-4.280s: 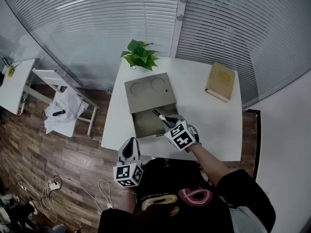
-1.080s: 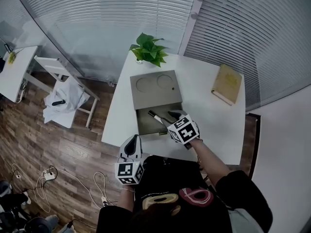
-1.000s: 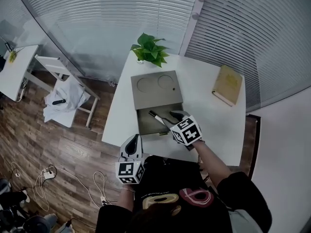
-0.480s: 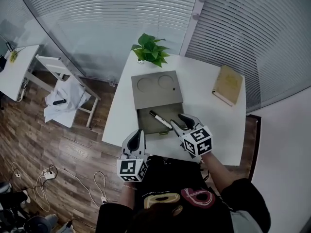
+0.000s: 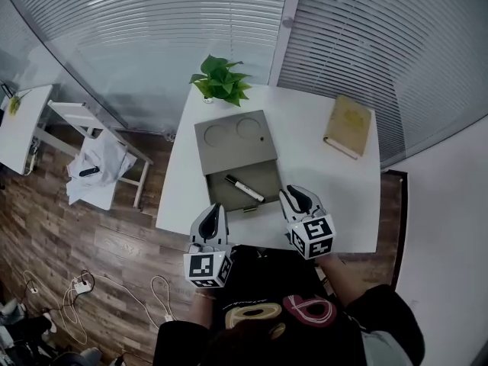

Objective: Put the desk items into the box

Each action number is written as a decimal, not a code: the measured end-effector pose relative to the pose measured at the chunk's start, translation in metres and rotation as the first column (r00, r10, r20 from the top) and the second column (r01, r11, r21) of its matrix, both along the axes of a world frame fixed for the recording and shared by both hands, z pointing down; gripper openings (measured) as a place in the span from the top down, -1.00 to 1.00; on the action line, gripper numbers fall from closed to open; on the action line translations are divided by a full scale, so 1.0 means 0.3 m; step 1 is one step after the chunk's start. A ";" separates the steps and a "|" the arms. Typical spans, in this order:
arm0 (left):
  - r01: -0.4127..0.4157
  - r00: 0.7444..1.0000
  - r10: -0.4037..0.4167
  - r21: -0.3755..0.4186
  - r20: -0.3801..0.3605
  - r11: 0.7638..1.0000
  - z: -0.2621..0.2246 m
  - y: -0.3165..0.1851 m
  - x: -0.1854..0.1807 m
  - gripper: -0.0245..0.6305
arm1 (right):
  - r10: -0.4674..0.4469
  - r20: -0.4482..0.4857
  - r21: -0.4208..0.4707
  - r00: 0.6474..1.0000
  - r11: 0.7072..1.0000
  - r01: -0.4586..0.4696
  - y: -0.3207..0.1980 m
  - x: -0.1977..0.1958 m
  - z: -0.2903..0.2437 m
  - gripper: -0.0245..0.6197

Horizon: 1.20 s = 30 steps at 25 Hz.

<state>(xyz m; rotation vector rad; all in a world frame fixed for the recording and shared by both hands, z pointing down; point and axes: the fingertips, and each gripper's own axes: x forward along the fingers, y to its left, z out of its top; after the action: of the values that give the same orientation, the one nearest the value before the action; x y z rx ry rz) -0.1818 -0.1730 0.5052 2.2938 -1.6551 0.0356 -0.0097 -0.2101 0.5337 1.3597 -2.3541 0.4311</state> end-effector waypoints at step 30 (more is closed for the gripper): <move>-0.095 0.996 0.095 0.006 0.003 0.996 0.001 0.013 0.118 0.87 | 0.093 -0.039 0.026 0.995 0.995 -0.092 0.049 0.093 0.011 0.90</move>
<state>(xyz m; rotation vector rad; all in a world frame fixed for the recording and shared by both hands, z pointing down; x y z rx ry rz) -0.1464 -0.1690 0.5056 2.3758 -1.5486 0.0551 0.0180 -0.1955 0.5370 1.4792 -2.2778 0.3983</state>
